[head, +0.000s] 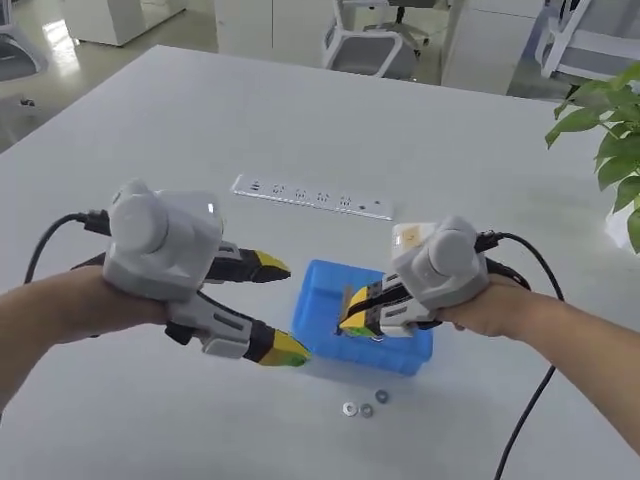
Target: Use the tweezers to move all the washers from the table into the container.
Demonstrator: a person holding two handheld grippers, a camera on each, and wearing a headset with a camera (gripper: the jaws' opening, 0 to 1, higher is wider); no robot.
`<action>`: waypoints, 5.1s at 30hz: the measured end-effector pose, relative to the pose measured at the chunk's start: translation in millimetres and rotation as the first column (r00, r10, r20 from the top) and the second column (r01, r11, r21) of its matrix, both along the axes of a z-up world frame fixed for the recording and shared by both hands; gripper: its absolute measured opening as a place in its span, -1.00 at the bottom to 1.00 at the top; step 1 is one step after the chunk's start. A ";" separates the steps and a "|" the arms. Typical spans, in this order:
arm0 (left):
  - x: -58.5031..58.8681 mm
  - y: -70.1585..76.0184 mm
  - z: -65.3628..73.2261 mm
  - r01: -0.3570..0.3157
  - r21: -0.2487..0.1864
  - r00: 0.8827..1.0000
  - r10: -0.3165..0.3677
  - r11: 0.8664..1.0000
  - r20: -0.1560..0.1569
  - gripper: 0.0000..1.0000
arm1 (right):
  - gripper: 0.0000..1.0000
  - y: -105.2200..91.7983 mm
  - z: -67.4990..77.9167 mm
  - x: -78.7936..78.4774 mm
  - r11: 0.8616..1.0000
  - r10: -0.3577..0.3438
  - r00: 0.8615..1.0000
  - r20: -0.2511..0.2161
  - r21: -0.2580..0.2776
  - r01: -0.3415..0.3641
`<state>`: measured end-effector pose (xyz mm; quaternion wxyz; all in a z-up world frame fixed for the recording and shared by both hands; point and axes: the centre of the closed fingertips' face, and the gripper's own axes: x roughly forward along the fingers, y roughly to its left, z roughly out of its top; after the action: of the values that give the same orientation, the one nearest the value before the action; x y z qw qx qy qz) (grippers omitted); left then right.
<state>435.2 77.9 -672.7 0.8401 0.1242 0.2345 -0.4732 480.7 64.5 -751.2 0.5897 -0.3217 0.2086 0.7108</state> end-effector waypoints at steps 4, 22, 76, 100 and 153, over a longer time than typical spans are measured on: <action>9.1 -2.6 -0.3 0.032 0.034 0.999 -0.033 0.999 0.018 -0.10 | -0.86 1.0 -0.2 0.1 1.000 0.005 1.000 0.002 -0.001 -0.005; 43.1 -23.4 -3.9 0.118 0.120 0.992 -0.122 0.986 0.026 -0.61 | -0.86 0.8 -0.7 -0.3 1.000 0.011 1.000 -0.001 -0.004 -0.011; 46.3 -34.8 3.3 0.173 0.164 0.982 -0.183 0.971 0.047 -0.90 | -0.31 -44.2 31.1 8.6 0.983 -0.179 0.984 0.006 0.030 0.179; 26.0 -28.9 31.7 0.163 0.178 0.983 -0.176 0.971 0.060 -0.90 | 0.03 -87.1 41.5 -5.7 0.954 -0.299 0.954 0.010 0.030 0.299; -31.7 -73.0 6.2 0.333 0.146 0.940 -0.340 0.931 0.026 -0.90 | 1.00 -119.0 18.8 -32.5 0.893 -0.443 0.895 -0.048 0.066 0.445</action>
<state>403.5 5.0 -666.6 0.7415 0.2332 0.2209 -0.5891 448.2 -54.5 -732.4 0.7447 -0.2317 0.2588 0.5698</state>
